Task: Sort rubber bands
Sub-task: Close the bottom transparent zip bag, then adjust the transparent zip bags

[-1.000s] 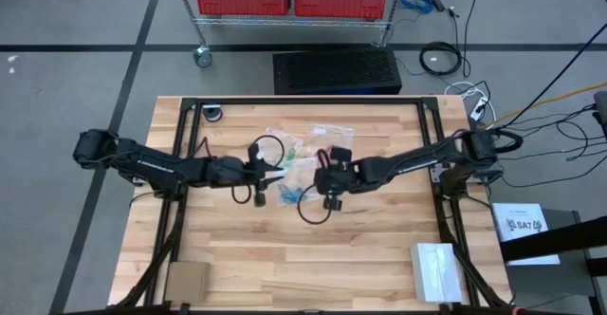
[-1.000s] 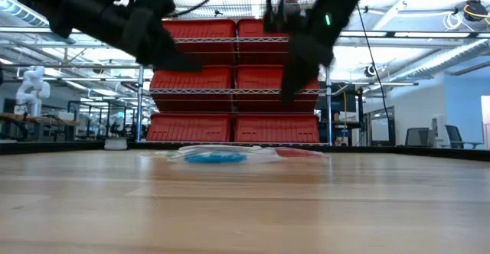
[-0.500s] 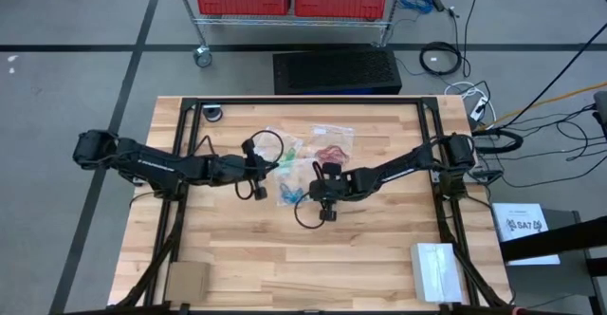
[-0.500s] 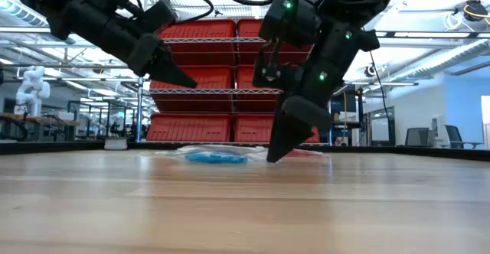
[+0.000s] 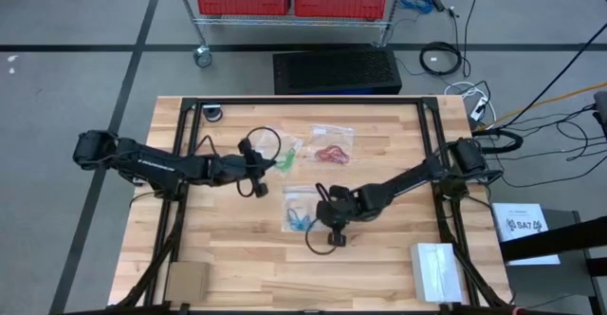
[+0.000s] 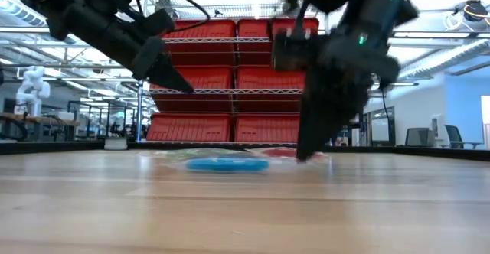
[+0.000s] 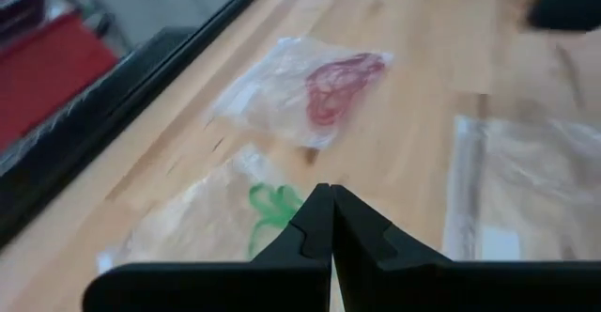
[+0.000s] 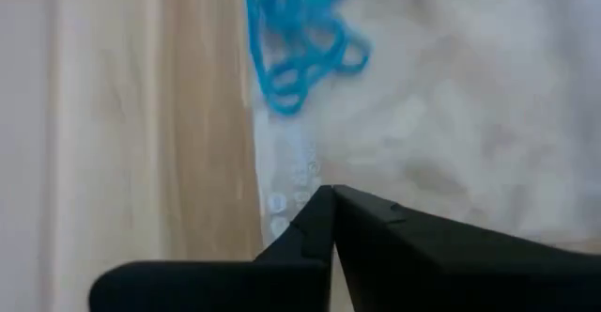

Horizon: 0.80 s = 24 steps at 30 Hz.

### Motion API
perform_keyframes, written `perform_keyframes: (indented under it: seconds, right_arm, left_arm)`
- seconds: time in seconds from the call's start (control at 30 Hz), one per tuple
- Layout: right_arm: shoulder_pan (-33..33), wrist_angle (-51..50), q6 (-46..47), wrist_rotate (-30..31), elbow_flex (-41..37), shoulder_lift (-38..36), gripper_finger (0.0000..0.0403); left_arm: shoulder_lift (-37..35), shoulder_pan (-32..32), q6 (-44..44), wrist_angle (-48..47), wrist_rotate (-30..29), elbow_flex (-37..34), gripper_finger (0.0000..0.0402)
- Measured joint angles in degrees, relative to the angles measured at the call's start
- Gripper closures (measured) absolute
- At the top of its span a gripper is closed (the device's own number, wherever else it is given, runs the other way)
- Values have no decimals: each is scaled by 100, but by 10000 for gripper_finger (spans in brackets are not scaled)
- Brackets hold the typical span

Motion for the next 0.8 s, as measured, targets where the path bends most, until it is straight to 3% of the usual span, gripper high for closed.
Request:
perform_keyframes:
  seconds: [0.2, 0.33, 0.47, 0.7, 0.8]
  right_arm:
    - [-5, -466, -24, 1788, 11, -808, 403]
    - [-486, -894, 252, 2735, 17, -1199, 403]
    - [-1270, -921, 429, 2748, 17, -1143, 403]
    - [-2576, -720, 458, 2695, 24, -578, 403]
    - [-2929, -552, 492, 2311, 20, -272, 403]
  left_arm:
    - [272, 392, -1443, -250, -288, 0, 396]
    - [832, 734, -2146, -194, -289, 2, 396]
    - [1369, 1013, -2300, 226, -259, 0, 397]
    - [1912, 1276, -2673, 954, 292, 4, 397]
    - [2145, 1296, -2750, 1171, 390, 4, 397]
